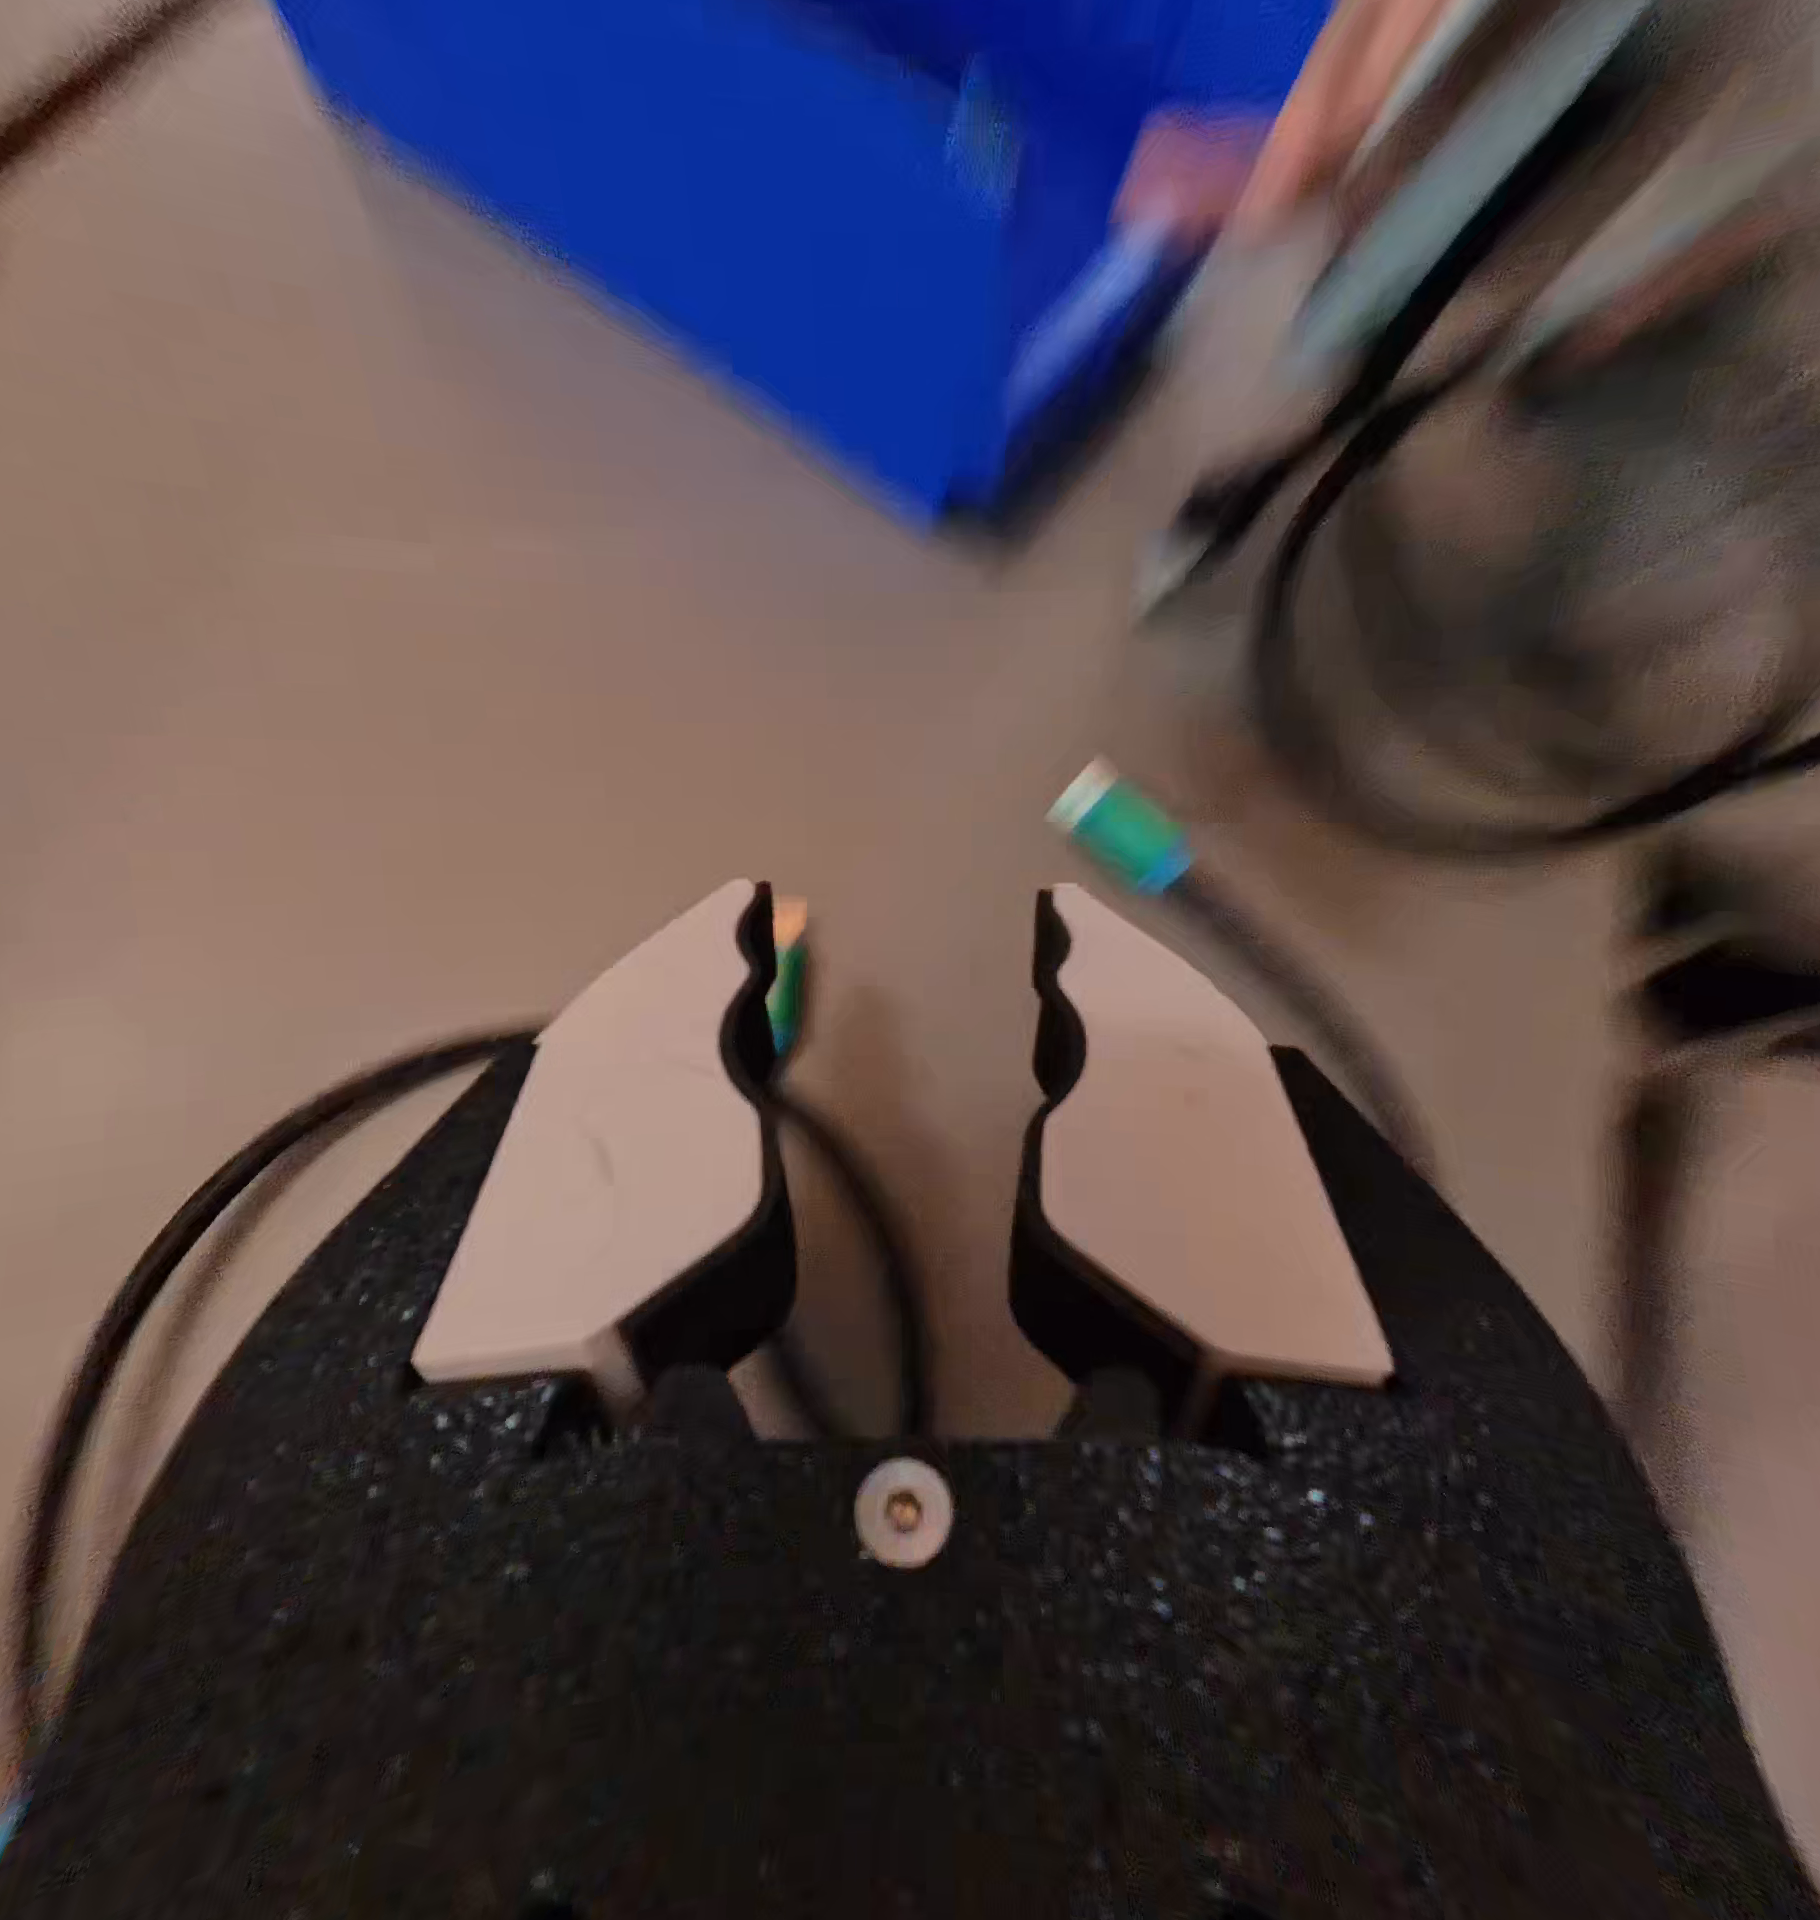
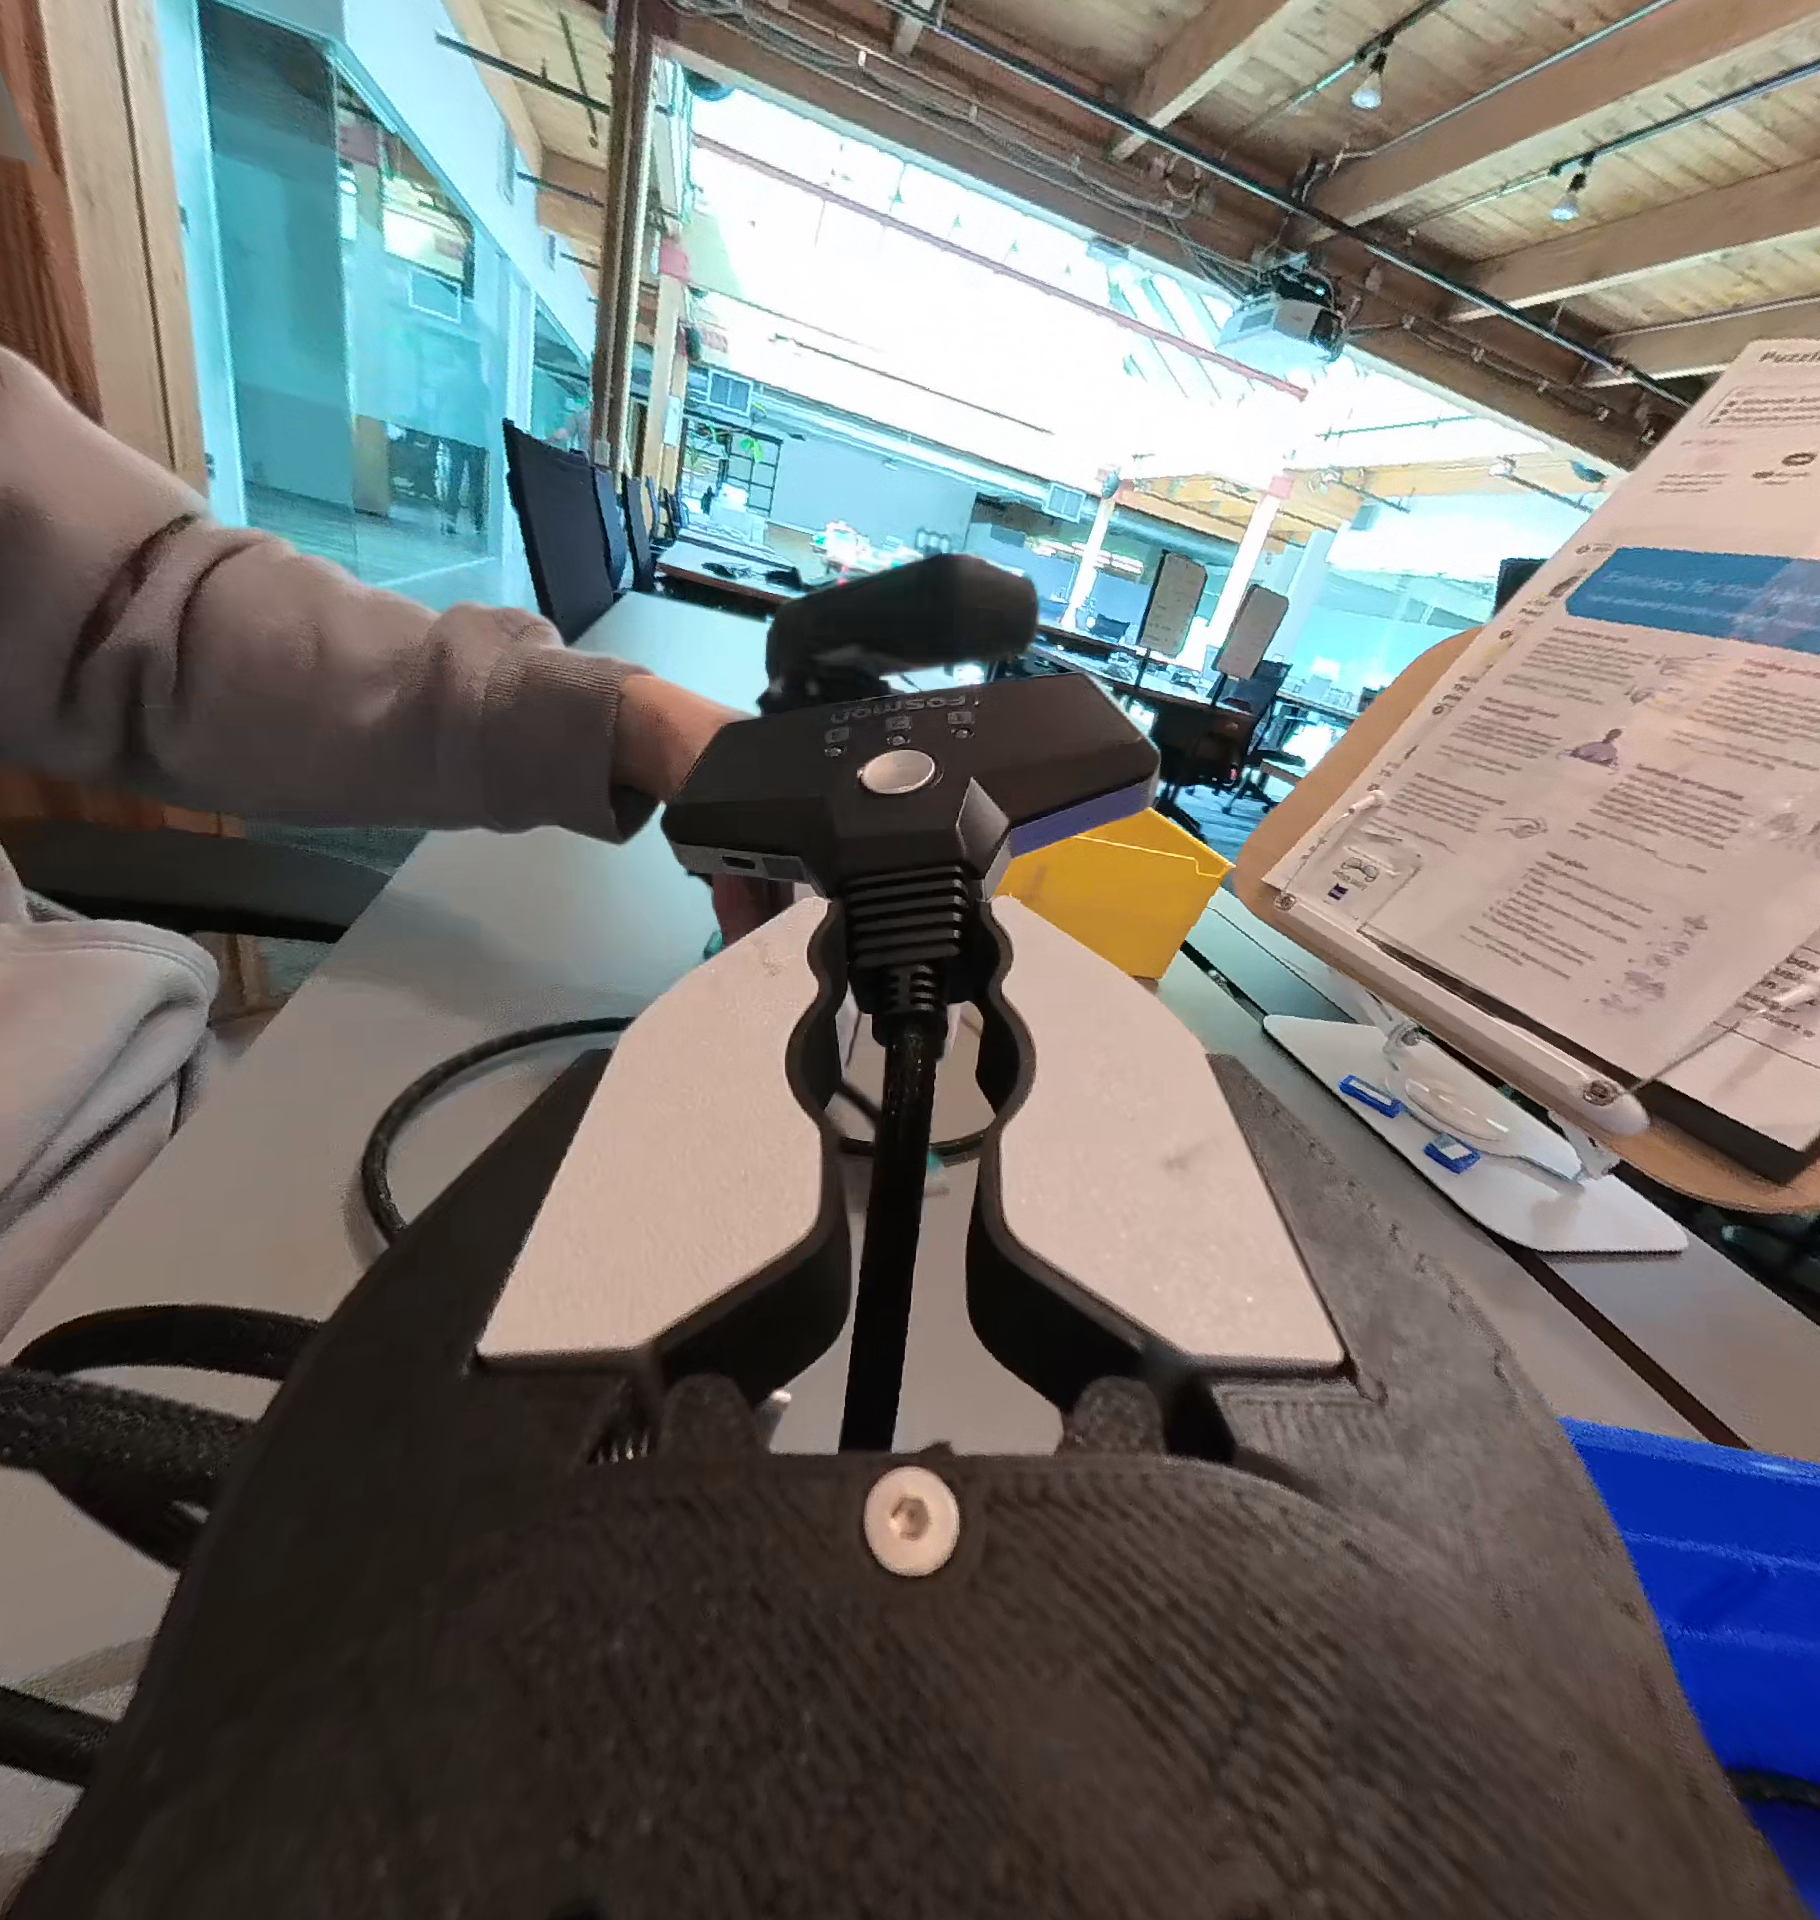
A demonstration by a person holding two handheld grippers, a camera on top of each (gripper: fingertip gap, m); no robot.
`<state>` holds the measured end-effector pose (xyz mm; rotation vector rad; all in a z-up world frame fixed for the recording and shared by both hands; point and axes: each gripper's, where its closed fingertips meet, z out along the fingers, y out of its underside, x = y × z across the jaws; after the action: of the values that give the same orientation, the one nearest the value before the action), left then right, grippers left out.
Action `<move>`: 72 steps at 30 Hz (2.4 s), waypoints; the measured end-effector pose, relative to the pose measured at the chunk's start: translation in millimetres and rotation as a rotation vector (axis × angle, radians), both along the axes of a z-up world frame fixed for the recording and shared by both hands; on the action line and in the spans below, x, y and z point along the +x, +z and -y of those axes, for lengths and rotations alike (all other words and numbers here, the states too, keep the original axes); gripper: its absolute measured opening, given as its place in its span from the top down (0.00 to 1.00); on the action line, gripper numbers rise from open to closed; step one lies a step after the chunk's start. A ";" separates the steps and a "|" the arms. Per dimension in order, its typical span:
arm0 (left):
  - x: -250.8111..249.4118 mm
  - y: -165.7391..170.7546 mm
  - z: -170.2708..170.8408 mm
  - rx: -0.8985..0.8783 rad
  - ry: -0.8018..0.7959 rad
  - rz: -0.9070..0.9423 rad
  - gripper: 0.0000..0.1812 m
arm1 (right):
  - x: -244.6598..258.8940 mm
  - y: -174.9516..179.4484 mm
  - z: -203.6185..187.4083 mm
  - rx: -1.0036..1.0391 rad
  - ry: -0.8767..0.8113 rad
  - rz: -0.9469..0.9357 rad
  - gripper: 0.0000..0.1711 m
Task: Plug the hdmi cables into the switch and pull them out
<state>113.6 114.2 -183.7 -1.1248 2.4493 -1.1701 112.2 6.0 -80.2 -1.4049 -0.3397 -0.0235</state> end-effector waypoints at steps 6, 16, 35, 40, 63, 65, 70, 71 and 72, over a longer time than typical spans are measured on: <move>-16.4 131.3 14.6 -0.786 0.039 0.193 0.60 | 4.3 -5.4 -13.7 -0.038 -0.082 0.078 0.87; -38.9 105.5 64.6 -0.912 -0.081 -0.109 0.87 | -35.2 1.3 -50.7 -0.047 -0.086 0.306 0.87; -42.3 117.8 59.1 -1.487 0.084 -0.414 0.87 | -46.1 18.7 -52.2 0.068 0.024 0.094 0.86; -41.1 118.9 60.0 -1.492 0.097 -0.425 0.87 | -45.5 19.9 -50.9 0.079 0.030 0.078 0.86; -38.9 116.5 57.6 -1.491 0.142 -0.437 0.87 | -42.1 12.4 -54.8 0.006 -0.001 0.076 0.86; -37.4 114.6 56.6 -1.493 0.159 -0.444 0.87 | -40.8 10.2 -55.8 -0.005 0.000 0.057 0.87; -29.5 112.7 48.2 -1.541 0.213 -0.433 0.87 | -37.7 4.2 -62.4 -0.016 -0.052 0.106 0.87; -28.6 111.8 47.5 -1.522 0.216 -0.414 0.87 | -37.0 3.4 -63.4 -0.016 -0.055 0.107 0.87; -28.2 110.9 47.4 -1.490 0.214 -0.390 0.87 | -36.5 2.2 -64.0 -0.021 -0.051 0.100 0.87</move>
<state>85.4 66.9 -72.9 -1.9100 1.1928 -2.9770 75.7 70.0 -78.0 -1.4359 -0.3871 -0.1328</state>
